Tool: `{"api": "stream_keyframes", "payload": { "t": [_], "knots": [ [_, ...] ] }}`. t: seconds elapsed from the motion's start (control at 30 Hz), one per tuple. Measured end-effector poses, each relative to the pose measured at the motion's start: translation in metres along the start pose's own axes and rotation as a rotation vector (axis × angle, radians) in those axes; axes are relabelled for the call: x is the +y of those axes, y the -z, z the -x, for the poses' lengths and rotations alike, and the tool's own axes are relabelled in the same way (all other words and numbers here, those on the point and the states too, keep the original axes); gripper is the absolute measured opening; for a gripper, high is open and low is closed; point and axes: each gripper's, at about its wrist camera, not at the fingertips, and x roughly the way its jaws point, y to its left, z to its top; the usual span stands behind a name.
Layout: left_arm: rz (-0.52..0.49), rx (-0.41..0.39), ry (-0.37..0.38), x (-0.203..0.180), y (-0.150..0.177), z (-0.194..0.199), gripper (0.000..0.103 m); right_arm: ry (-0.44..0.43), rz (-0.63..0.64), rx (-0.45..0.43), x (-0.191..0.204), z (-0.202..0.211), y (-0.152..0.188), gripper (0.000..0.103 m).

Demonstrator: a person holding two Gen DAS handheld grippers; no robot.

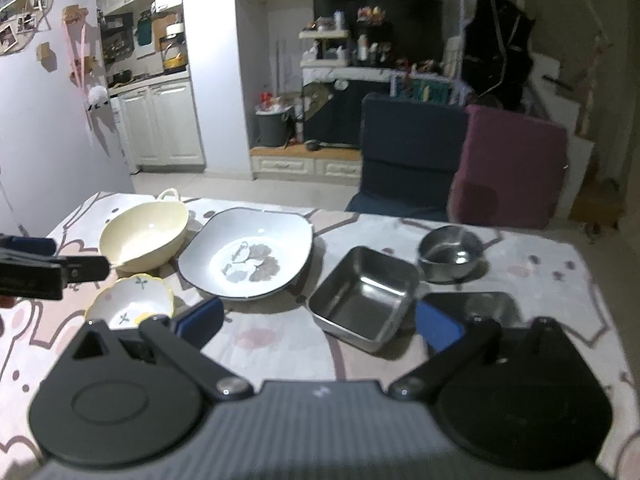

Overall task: Organize plates and bowls
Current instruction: 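Reach both grippers to the white ginkgo bowl and close them on its rim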

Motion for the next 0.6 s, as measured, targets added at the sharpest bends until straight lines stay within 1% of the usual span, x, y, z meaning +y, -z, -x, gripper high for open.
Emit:
{"api": "stream_keyframes", "payload": {
  "t": [0.23,0.33,0.37,0.47,0.53,0.57,0.6],
  "knots": [
    [-0.077,0.006,0.025,0.006,-0.006,-0.055,0.103,-0.035,-0.029,0.031,-0.008,-0.065,-0.023,0.103],
    [-0.089,0.017,0.042,0.008,-0.01,-0.077,0.103,-0.06,-0.043,0.034,-0.011,-0.089,-0.031,0.103],
    [-0.083,0.016,0.052,0.011,-0.012,-0.084,0.103,-0.071,-0.051,0.033,-0.013,-0.097,-0.033,0.103],
    [-0.05,0.007,0.113,0.017,-0.018,-0.101,0.103,-0.102,-0.107,0.015,-0.02,-0.113,-0.04,0.103],
    [-0.015,0.002,0.148,0.022,-0.022,-0.11,0.103,-0.155,-0.133,0.01,-0.025,-0.126,-0.048,0.103],
    [0.003,-0.006,0.155,0.024,-0.024,-0.113,0.103,-0.189,-0.148,0.006,-0.029,-0.132,-0.051,0.103],
    [0.017,-0.016,0.161,0.026,-0.026,-0.116,0.103,-0.204,-0.16,0.001,-0.032,-0.136,-0.054,0.103]
  ]
}}
